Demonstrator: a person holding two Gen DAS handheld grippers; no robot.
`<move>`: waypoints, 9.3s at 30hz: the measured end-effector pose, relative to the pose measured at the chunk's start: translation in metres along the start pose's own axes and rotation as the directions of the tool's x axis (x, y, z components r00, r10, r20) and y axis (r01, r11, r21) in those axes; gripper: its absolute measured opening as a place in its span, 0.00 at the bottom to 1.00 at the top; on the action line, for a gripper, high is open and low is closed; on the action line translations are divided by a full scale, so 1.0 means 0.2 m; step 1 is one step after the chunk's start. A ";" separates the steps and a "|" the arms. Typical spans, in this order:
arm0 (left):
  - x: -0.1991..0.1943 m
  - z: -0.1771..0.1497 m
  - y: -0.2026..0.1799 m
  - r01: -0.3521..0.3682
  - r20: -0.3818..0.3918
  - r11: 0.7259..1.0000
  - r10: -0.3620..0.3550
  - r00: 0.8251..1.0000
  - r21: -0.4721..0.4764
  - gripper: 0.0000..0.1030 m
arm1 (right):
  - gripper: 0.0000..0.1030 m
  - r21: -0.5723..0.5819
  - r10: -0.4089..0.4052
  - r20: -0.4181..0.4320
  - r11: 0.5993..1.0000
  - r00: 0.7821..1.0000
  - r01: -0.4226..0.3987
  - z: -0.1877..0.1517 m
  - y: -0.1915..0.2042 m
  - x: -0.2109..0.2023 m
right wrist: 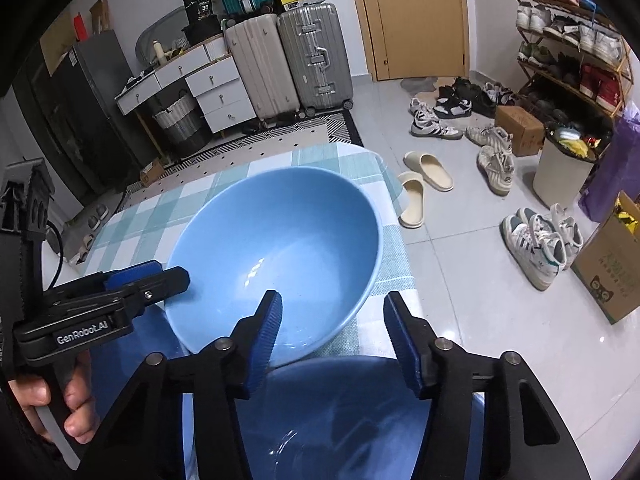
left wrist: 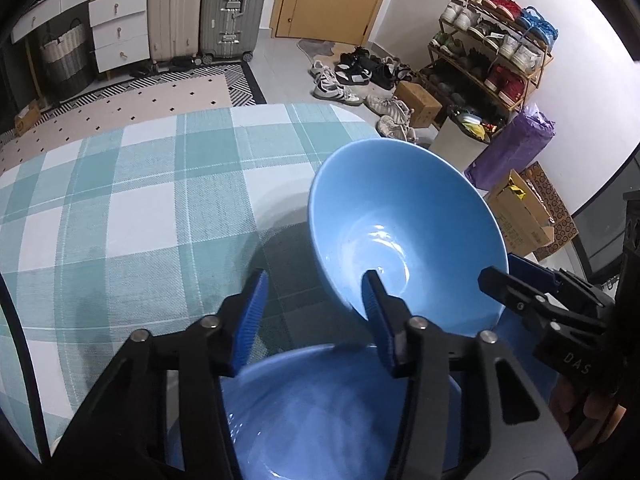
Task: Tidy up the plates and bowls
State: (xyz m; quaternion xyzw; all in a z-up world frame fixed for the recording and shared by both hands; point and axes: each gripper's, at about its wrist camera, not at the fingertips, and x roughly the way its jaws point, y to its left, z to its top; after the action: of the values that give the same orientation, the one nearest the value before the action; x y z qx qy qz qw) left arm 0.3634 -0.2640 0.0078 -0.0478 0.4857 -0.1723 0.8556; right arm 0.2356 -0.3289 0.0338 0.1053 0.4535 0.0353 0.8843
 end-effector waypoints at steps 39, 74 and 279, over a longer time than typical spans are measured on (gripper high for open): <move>-0.21 -0.02 -0.15 0.015 0.083 0.997 -0.021 0.996 0.071 0.18 | 0.28 -0.048 -0.046 0.056 0.998 0.997 0.049 0.00 0.05 -0.12; -0.86 -0.20 -0.25 0.025 0.215 0.996 -0.043 0.976 0.086 0.18 | 0.28 -0.105 0.002 0.209 0.994 0.978 0.020 -0.09 0.22 -0.62; -0.50 -1.00 -0.75 0.143 -0.004 0.984 -0.143 0.990 0.106 0.48 | 0.48 0.139 -0.045 0.235 0.990 0.971 0.012 -0.83 -0.33 -0.65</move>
State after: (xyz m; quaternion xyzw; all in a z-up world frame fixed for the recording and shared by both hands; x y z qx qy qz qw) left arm 0.1101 -0.3535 0.0228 -0.0374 0.4696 -0.2589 0.8433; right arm 0.0233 -0.3885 0.0296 0.1628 0.3475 -0.0213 0.9232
